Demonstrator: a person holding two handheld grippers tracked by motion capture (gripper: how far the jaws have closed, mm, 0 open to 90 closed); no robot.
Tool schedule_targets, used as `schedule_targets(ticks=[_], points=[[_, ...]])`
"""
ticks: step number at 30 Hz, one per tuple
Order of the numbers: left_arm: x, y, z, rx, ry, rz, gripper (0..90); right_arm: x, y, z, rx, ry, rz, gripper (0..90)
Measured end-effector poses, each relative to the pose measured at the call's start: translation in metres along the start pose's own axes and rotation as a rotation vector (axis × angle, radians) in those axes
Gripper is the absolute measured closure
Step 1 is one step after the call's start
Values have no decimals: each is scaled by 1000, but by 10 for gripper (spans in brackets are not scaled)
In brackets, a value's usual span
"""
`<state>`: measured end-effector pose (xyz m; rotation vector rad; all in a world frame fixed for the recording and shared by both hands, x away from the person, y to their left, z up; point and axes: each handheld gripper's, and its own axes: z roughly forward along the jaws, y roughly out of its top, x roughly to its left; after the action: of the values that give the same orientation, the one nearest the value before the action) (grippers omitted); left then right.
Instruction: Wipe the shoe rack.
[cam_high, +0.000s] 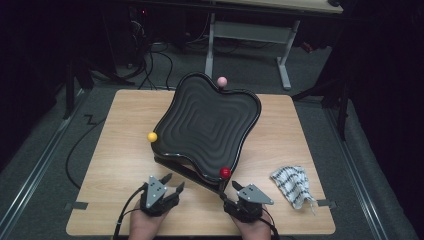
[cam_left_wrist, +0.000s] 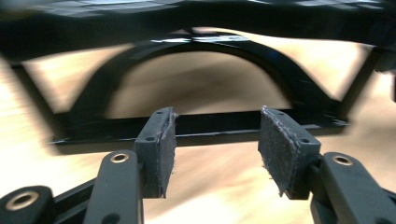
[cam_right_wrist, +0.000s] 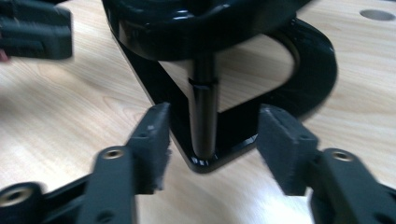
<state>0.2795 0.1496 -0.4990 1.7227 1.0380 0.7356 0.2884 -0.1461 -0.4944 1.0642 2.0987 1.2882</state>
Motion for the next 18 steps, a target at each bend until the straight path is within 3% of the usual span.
schedule_targets(ticks=[5,7,9,15,17,18], points=[[34,-5,-4,42,95,-33,473,6,1,14,8,4,-43,727],[44,-4,-3,46,99,-85,470,3,0,13,4,6,-50,745],[49,-2,-1,34,110,-107,467,0,-2,9,6,-6,-50,745],[47,10,20,34,99,-98,468,-21,-15,-16,6,-62,-15,746],[40,11,27,32,58,-78,513,-28,-19,-25,6,-84,4,746],[33,12,30,29,38,-50,594,-31,-21,-29,6,-87,11,747]])
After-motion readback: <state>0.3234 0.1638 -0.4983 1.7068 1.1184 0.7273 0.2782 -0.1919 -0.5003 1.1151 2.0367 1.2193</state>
